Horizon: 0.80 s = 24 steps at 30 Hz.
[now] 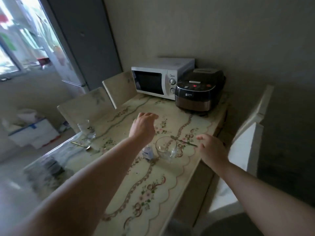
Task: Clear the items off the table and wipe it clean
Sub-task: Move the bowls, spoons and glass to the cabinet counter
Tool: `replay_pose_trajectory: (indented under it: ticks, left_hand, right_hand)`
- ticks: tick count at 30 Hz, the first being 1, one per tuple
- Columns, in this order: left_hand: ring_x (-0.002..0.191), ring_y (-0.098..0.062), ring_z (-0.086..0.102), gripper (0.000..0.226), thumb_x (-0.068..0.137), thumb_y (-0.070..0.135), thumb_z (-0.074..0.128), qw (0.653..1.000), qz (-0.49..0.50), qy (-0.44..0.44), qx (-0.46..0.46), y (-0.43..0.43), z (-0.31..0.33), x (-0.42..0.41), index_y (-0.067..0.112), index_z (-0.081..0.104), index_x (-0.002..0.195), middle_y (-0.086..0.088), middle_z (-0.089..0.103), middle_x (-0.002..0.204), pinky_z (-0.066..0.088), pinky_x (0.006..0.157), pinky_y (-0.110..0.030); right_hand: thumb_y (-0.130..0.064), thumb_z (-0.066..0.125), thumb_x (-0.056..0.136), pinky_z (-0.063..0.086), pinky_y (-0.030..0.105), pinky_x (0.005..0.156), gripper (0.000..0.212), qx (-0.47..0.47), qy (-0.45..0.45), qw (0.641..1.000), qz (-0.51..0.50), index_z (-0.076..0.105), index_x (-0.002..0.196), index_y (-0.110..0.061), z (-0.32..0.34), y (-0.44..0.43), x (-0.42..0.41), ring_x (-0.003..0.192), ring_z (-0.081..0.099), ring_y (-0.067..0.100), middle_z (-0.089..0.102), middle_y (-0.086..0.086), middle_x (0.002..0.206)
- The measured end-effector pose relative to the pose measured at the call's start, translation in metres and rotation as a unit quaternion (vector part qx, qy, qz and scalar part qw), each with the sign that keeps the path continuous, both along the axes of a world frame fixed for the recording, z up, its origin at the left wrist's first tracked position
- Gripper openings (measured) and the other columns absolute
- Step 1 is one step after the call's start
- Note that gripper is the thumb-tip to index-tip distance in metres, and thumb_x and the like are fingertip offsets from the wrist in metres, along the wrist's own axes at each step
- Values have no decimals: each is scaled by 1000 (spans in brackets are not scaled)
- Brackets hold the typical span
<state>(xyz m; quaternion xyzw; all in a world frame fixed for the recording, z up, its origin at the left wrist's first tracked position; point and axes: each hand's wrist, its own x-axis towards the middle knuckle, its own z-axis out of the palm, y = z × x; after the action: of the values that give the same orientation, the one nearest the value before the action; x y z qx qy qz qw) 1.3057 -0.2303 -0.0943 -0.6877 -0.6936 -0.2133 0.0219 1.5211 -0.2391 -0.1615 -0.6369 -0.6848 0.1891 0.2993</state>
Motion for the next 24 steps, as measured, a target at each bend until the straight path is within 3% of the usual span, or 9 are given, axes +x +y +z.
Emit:
replay_pose_trajectory:
  ticks: [5, 8, 10, 12, 15, 19, 22, 24]
  left_hand:
    - [129, -15, 39, 56, 90, -9, 41, 999, 41, -29, -12, -6, -27, -71, 22, 53, 136, 4, 51, 141, 39, 95, -27]
    - [127, -16, 41, 54, 92, -7, 40, 997, 49, -47, -29, -9, -46, -95, 22, 54, 135, 3, 51, 141, 40, 92, -27]
    - [126, -17, 42, 52, 94, -5, 38, 996, 52, -60, -36, -11, -58, -106, 22, 53, 135, 1, 52, 140, 41, 91, -28]
    - [124, -17, 45, 51, 95, -5, 36, 994, 63, -72, -51, -15, -69, -116, 22, 52, 136, -2, 52, 139, 42, 90, -28]
    - [124, -16, 47, 50, 96, -3, 35, 990, 81, -95, -65, -19, -89, -128, 23, 53, 134, -2, 54, 137, 43, 91, -28]
    - [122, -15, 49, 47, 98, -1, 35, 984, 108, -113, -87, -23, -114, -138, 23, 53, 134, 1, 57, 135, 43, 90, -26]
    - [118, -14, 51, 46, 99, 1, 35, 973, 151, -125, -118, -28, -131, -138, 24, 53, 134, 1, 57, 133, 40, 84, -21]
    - [118, -13, 51, 47, 98, 0, 35, 967, 167, -135, -139, -32, -142, -137, 24, 53, 134, 2, 58, 132, 42, 88, -23]
  right_hand:
    - [-4, 42, 88, 44, 25, 86, 36, -12, 2, 1000, -14, 62, 116, -15, -13, -2, -43, 114, 57, 18, 63, 1, 123]
    - [-6, 43, 92, 48, 24, 77, 33, -31, -14, 999, -30, 62, 117, -17, -27, -1, -63, 110, 59, 17, 62, 0, 126]
    - [-8, 45, 92, 49, 23, 67, 31, -43, -14, 998, -34, 61, 116, -19, -37, 0, -73, 96, 61, 13, 61, 0, 126]
    - [-9, 47, 92, 39, 15, 52, 29, -60, -17, 998, -23, 61, 116, -19, -51, 2, -84, 76, 54, 6, 62, 0, 124]
    - [-11, 47, 93, 36, 12, 51, 27, -93, -22, 995, -14, 61, 114, -20, -71, 8, -93, 70, 50, 2, 62, -1, 124]
    - [-13, 50, 94, 47, 19, 67, 24, -130, -21, 991, -26, 62, 113, -22, -88, 18, -99, 97, 61, 12, 62, -2, 122]
    - [-14, 50, 94, 42, 17, 57, 17, -149, -25, 988, -33, 61, 103, -24, -98, 30, -99, 85, 58, 11, 66, -1, 112]
    - [-15, 50, 94, 38, 18, 51, 12, -157, -24, 986, -47, 56, 94, -25, -101, 38, -95, 80, 57, 13, 66, 1, 106]
